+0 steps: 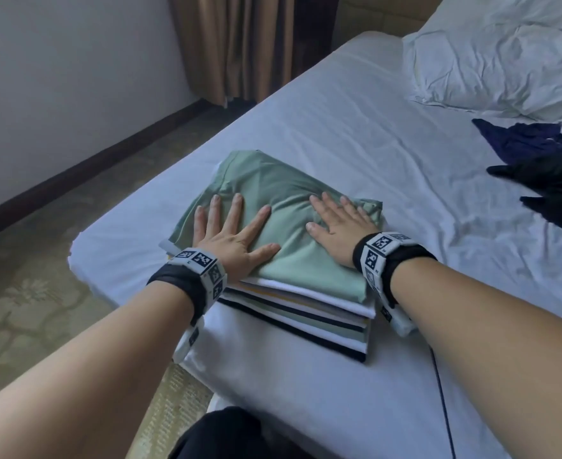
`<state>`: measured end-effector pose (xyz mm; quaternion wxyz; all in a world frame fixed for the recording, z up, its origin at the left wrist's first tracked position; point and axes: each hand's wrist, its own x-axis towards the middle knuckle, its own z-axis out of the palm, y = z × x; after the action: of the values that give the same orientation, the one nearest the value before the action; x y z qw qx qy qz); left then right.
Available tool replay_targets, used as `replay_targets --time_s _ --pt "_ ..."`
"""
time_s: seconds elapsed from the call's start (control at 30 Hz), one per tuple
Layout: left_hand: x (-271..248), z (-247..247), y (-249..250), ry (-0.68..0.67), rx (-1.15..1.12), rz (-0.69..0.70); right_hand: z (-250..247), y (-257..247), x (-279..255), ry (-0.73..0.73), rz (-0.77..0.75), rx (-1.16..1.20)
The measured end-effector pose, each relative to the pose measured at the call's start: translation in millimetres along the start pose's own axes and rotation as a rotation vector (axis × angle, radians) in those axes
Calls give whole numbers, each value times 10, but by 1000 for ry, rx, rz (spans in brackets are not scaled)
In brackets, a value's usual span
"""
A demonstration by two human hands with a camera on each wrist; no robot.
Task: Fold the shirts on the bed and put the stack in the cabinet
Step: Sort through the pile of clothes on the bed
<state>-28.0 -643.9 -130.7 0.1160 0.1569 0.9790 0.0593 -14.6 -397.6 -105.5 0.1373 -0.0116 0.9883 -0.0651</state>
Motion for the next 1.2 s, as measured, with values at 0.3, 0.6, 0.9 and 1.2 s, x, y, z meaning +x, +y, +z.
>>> replay_targets --time_s 0.3,0.6,0.9,1.2 --pt "53 -55 20 -78 -17 -8 113 45 137 -19 7 27" --pt "246 -547 637 -28 313 256 165 -27 51 71 29 56" --pt "344 -265 704 -184 197 219 314 6 160 74 32 71" --pt "272 -477 884 -210 312 99 -216 125 -184 9 -35 417"
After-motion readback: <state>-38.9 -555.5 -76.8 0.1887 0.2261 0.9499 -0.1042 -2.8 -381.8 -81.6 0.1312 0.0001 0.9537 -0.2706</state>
